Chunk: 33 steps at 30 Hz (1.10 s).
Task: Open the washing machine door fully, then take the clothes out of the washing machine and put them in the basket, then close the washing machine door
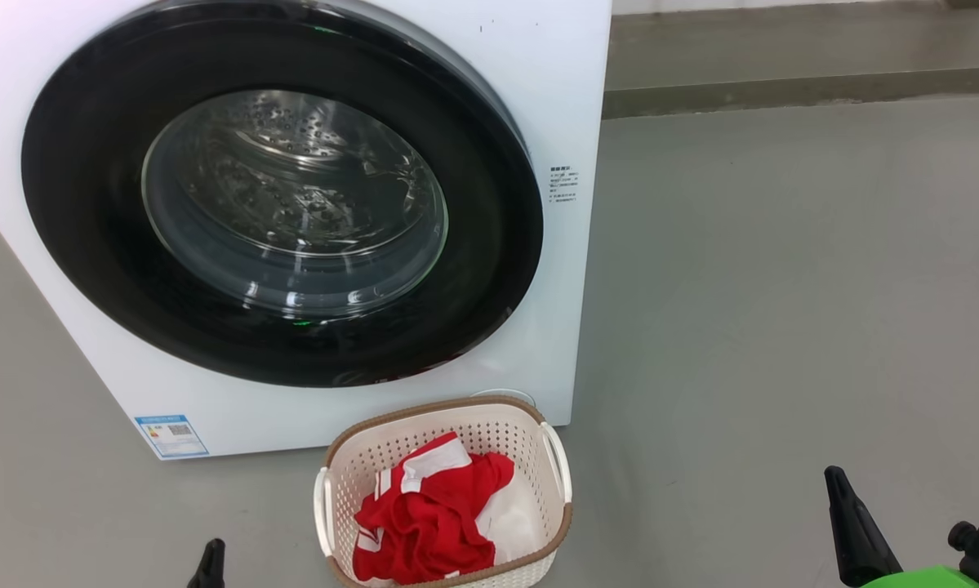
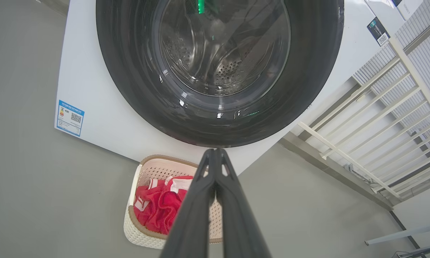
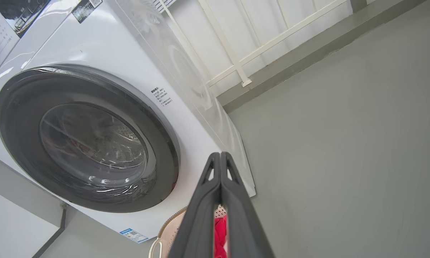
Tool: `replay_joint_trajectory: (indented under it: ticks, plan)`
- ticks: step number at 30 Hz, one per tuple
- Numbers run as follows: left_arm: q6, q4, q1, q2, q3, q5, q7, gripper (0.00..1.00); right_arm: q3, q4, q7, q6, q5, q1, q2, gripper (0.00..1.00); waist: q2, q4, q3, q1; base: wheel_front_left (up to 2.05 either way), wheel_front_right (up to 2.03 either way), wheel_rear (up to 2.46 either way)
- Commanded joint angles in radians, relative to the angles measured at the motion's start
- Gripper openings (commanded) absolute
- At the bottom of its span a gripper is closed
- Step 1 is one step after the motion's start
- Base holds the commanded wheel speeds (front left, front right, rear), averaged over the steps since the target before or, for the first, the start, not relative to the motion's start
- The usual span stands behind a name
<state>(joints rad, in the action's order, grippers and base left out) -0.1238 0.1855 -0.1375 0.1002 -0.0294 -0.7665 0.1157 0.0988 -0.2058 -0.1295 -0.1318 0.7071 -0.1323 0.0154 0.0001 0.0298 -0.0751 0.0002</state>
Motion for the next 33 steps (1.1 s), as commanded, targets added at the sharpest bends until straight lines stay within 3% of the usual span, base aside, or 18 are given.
replay_joint_trajectory:
  ticks: [1,33]
  plan:
    - [-0.003,-0.018,0.046,0.005,-0.021,-0.025,-0.004,0.00,-0.001,0.020,0.008,0.000,0.035,0.049,0.015,0.00,-0.0001,-0.001,0.001,-0.0001,0.00,0.00,0.00]
    - [-0.004,0.013,0.125,-0.017,-0.047,-0.349,-0.094,0.00,0.006,-0.003,0.102,0.001,0.378,0.125,0.023,0.00,-0.0001,-0.012,0.032,-0.0001,0.00,0.00,0.00]
